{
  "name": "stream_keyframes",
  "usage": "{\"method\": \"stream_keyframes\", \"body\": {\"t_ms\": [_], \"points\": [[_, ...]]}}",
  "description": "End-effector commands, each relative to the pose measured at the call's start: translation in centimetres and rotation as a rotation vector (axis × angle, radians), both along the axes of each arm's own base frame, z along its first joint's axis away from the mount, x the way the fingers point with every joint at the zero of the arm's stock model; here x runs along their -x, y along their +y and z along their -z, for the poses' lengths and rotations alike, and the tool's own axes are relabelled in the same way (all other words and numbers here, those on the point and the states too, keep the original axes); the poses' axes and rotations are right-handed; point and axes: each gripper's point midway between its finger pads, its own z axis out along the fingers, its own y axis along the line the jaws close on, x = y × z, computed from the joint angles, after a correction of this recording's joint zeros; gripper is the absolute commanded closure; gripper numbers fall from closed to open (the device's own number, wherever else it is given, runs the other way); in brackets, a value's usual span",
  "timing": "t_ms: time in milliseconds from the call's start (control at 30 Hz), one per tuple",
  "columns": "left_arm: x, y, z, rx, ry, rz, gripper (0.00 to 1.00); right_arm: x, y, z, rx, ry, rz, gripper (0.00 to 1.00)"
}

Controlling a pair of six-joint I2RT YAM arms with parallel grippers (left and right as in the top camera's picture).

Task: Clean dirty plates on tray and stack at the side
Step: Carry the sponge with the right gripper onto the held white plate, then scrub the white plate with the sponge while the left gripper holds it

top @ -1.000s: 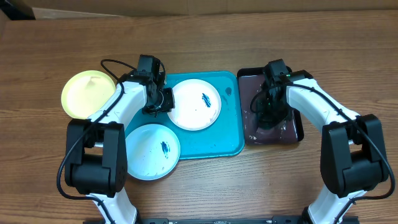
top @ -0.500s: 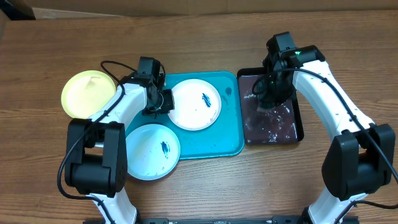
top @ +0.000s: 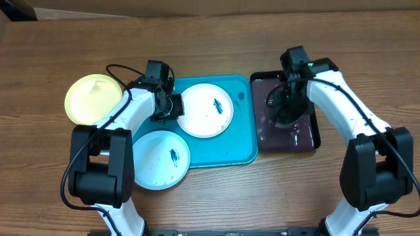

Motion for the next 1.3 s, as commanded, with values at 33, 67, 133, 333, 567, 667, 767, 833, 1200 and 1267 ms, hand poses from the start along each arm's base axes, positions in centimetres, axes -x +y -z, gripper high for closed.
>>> {"method": "stream_keyframes", "body": {"t_ms": [33, 67, 133, 333, 567, 667, 767, 833, 1200, 1267], "points": [[0.1, -0.1, -0.5, -0.007, -0.018, 0.005, 0.96, -3.7, 1.9, -7.4, -0.105, -0.172, 0.003, 0.96], [0.1, -0.1, -0.5, -0.007, -0.017, 0.005, 0.96, -3.9, 2.4, -8.1, -0.129, -0.183, -0.004, 0.96], [0.1, -0.1, -0.5, -0.007, -0.017, 0.005, 0.96, -4.4, 5.1, -9.9, -0.261, -0.212, -0.049, 0.96], [0.1, -0.1, -0.5, -0.008, -0.018, 0.006, 0.96, -4.6, 10.7, -10.9, -0.418, -0.263, -0.178, 0.96], [0.1, -0.1, -0.5, -0.009, -0.018, 0.01, 0.96, -5.3, 13.2, -7.9, -0.121, -0.359, -0.27, 0.96], [0.1, -0.1, -0.5, -0.009, -0.018, 0.01, 0.96, -5.2, 13.9, -6.2, -0.002, -0.369, -0.302, 0.96], [0.1, -0.1, -0.5, -0.009, -0.018, 0.01, 0.96, -5.2, 14.7, -3.7, 0.087, -0.354, -0.333, 0.96], [0.1, -0.1, -0.5, -0.009, -0.018, 0.01, 0.96, -5.3, 14.9, -2.0, 0.137, -0.341, -0.347, 0.96], [0.1, -0.1, -0.5, -0.011, -0.019, 0.021, 0.96, -6.2, 16.4, 3.0, 0.171, -0.32, -0.362, 0.96], [0.1, -0.1, -0.5, -0.011, -0.018, 0.02, 0.96, -6.1, 16.5, 3.6, 0.167, -0.309, -0.365, 0.96]]}}
